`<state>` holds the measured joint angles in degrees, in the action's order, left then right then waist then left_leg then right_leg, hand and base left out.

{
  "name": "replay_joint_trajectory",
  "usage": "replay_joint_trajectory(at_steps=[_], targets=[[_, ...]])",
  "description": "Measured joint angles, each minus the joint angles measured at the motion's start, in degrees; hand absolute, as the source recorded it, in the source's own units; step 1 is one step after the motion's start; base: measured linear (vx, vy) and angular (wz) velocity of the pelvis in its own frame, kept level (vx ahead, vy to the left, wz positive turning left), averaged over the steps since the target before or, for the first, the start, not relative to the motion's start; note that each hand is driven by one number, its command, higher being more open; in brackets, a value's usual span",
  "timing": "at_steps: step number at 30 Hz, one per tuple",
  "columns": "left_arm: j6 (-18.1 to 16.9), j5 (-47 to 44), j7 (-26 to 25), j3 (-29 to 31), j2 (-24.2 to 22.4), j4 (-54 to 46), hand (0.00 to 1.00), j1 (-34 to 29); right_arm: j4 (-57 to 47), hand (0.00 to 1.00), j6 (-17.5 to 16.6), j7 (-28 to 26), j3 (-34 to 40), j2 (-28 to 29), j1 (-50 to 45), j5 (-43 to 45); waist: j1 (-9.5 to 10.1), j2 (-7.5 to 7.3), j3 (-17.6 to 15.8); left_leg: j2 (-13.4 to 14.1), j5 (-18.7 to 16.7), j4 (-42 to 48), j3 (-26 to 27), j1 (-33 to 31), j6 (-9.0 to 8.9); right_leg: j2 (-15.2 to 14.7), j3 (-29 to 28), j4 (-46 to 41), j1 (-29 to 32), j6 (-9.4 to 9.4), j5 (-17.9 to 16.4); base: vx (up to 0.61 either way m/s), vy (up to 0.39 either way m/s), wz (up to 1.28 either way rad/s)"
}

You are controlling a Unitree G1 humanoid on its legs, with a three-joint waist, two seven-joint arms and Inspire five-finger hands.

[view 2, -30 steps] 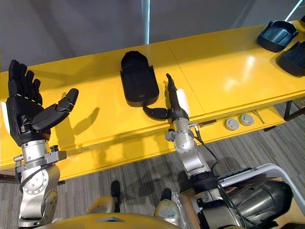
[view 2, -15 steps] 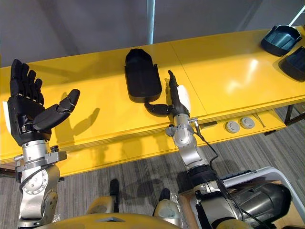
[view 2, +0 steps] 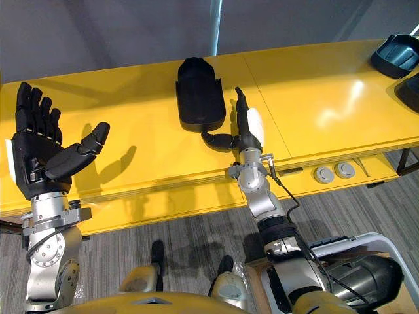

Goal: Walk over and take three plastic housings, then place them on the shelf

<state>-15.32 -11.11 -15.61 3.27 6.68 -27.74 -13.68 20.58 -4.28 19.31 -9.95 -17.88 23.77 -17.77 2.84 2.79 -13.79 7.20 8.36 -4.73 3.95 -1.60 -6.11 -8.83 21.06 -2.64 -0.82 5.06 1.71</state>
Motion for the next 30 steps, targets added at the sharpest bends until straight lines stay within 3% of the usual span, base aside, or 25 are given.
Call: replay_joint_trajectory(at_steps=[3,6,9,14,19,24,30], targets=[[-0.67,0.01,0.73,0.16,-0.01,-0.02,1.00,-1.86,-9.50,1.00,-1.80,-0.02,1.87,0.34,-9.22,0.04,0.31,-0.01,0.01,-0.07,-0.17,0.00,0.30,0.04,0.02,0.09,-0.27,0.87,-0.27,0.42,0.33,0.05,-0.026,-0.02],[-0.83,-0.01,1.15,1.61,-0.14,-0.02,1.00,-4.57,-19.55,1.00,-6.69,-0.34,6.32,1.40,-22.16,-0.02,-0.20,-0.20,0.11,-0.12,-0.91,0.00,1.41,0.58,-0.13,0.07,-1.12,1.37,-0.36,0.63,0.50,0.07,-0.016,-0.18],[-1.20,-1.71,3.15,4.42,-1.21,-0.04,1.00,-6.89,-26.88,1.00,-11.37,-1.46,13.44,4.65,-31.61,0.19,-2.14,-0.55,0.40,-0.02,-2.24,-0.02,3.84,2.94,-0.30,0.15,-3.21,2.13,-1.62,0.78,0.58,0.05,-0.013,-0.34],[-2.34,-5.85,6.92,4.32,-1.84,-0.69,1.00,-6.82,-33.02,1.00,-16.19,-1.12,19.11,7.00,-36.72,1.58,-4.92,-2.06,2.77,0.62,-3.65,-0.02,7.16,5.10,-0.71,0.95,-6.25,3.57,-2.30,0.90,0.81,0.03,-0.011,-0.38],[-2.34,-12.21,12.70,-0.13,-2.34,-1.51,1.00,-5.05,-33.38,1.00,-14.19,4.53,20.89,11.16,-37.34,8.57,-5.78,-2.32,4.84,0.88,-4.62,0.00,10.77,7.35,-0.83,1.36,-9.97,3.67,-2.32,1.01,1.22,0.03,0.002,-0.35],[-2.14,-17.73,17.17,-5.71,-2.29,-1.87,1.00,-4.11,-34.93,1.00,-10.10,4.79,22.20,14.31,-44.37,11.46,-7.49,-1.64,5.61,0.92,-6.57,0.46,16.81,9.53,-1.02,1.79,-15.95,3.85,-1.04,1.51,1.87,0.01,0.034,-0.61],[-1.68,-19.70,15.56,-11.82,-1.07,1.21,1.00,3.17,-35.69,1.00,-9.13,5.10,29.23,19.51,-54.06,22.01,-13.35,-1.04,5.95,1.58,-9.20,1.62,25.03,12.10,-1.77,3.16,-23.74,3.95,0.85,1.97,2.65,0.03,0.024,-0.70]])
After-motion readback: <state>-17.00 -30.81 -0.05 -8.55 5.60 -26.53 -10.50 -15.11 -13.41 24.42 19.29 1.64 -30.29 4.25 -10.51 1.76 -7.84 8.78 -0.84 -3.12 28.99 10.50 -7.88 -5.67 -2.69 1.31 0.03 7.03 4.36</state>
